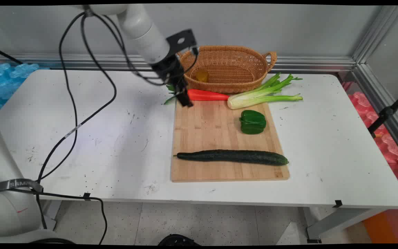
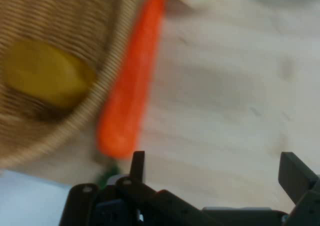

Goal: Pick up the potato from the vegetable basket

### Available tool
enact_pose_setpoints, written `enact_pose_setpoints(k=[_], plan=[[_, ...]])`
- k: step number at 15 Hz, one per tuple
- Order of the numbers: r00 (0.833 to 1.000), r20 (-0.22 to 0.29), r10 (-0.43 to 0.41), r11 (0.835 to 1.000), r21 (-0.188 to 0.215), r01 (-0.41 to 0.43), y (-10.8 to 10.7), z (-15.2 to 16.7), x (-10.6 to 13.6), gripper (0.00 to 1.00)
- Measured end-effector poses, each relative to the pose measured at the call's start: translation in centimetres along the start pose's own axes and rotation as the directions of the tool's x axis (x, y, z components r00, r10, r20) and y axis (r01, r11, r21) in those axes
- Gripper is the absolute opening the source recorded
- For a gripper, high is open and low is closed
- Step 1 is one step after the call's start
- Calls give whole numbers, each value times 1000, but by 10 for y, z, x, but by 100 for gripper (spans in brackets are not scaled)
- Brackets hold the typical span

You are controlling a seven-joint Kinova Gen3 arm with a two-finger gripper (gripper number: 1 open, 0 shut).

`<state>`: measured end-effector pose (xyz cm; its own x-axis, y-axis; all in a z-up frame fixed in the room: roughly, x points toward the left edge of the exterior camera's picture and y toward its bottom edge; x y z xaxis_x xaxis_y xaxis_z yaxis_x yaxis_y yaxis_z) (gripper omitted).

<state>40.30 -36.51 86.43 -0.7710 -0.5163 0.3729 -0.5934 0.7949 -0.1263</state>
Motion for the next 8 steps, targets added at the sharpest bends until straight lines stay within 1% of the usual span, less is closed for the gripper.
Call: enact_pose_setpoints(k=[3,5,7,8], plan=[[996,-58,-61,996,64,65,-22,1,22,100],[991,-91,-102,989,100,111,-33,3,34,100],[982,-121,-147,977,139,164,-45,6,42,100],[976,-134,-175,968,160,195,-51,8,44,100]])
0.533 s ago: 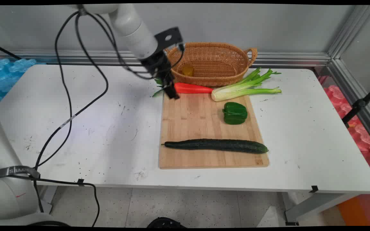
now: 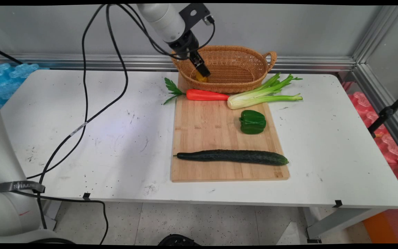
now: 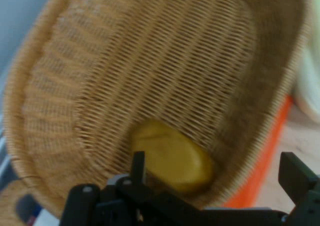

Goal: Pick up the potato from the vegetable basket

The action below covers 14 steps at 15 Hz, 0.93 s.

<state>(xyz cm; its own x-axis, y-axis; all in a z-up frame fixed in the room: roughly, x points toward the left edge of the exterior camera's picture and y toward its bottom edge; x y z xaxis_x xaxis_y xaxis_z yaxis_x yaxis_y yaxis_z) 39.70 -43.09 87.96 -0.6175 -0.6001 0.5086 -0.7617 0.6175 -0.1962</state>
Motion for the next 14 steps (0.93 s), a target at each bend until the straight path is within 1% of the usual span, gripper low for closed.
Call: enact_pose_setpoints(k=[3,7,10,14], plan=[[997,-10,-74,996,48,74,-9,10,0,100],[989,-14,-146,986,85,146,-14,22,-4,100],[980,-16,-201,974,102,201,-15,34,-8,100],[969,-22,-246,963,108,247,-15,46,-11,100]])
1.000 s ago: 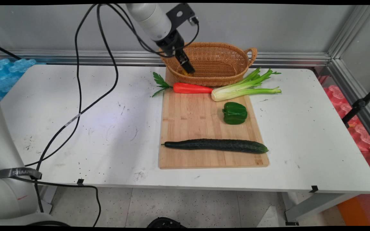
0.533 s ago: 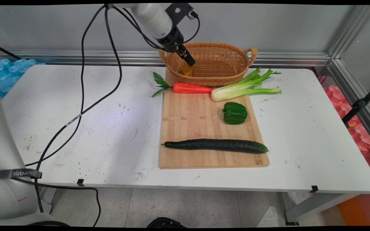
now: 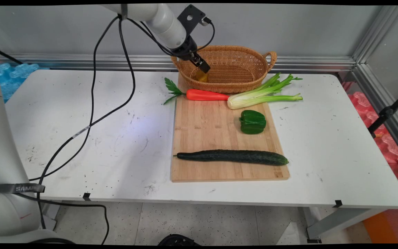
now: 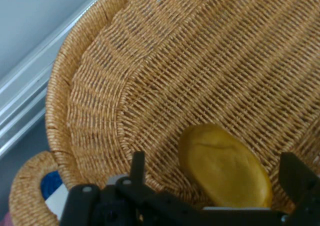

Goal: Pick up the potato from the vegetable basket

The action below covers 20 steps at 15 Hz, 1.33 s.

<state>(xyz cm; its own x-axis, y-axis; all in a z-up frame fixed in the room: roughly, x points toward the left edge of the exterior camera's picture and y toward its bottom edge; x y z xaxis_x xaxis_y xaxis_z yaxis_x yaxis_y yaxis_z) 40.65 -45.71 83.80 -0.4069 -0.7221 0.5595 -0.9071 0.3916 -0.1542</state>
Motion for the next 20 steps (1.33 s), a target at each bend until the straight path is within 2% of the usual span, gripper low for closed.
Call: enact_pose_setpoints(k=[10,19,20], plan=[[994,25,-109,994,7,109,4,23,-8,100],[984,47,-171,985,0,171,13,35,-12,100],[984,47,-174,985,-2,175,14,36,-12,0]])
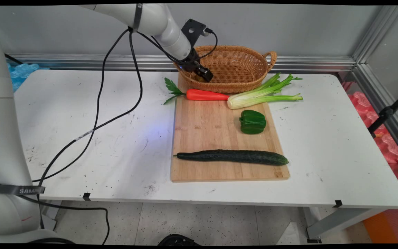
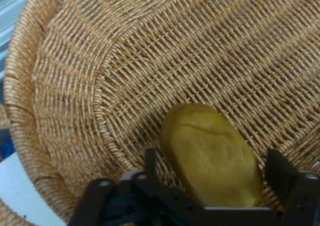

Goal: Pick up the potato from the vegetable basket, then place the picked object on the cutting board

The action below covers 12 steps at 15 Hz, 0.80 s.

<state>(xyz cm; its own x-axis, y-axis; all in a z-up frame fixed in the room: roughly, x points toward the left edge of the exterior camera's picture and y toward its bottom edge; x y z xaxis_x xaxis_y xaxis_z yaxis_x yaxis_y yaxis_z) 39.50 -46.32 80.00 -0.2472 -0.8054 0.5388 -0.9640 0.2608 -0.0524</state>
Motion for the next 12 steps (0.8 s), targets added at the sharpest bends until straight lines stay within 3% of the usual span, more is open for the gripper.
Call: enact_pose_setpoints(k=[12], plan=[[1000,-20,20,999,-33,-21,11,4,13,0]])
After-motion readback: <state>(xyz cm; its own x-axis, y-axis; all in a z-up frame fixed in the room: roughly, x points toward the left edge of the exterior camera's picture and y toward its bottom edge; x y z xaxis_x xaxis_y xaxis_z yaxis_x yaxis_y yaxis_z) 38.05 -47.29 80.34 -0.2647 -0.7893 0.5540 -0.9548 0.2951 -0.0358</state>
